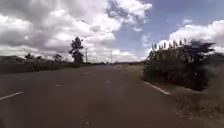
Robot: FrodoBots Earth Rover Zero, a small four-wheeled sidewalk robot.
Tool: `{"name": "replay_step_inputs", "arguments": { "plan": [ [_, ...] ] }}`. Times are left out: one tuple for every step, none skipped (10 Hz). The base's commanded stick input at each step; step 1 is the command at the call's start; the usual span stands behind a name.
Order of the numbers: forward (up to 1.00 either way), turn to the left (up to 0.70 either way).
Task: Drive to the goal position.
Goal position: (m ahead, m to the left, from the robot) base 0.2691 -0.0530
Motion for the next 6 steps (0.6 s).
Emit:
{"name": "replay_step_inputs", "arguments": {
  "plan": [
    [0.07,0.0],
    [0.0,0.0],
    [0.0,0.0],
    [0.0,0.0],
    [0.0,0.0],
    [0.0,0.0]
  ]
}}
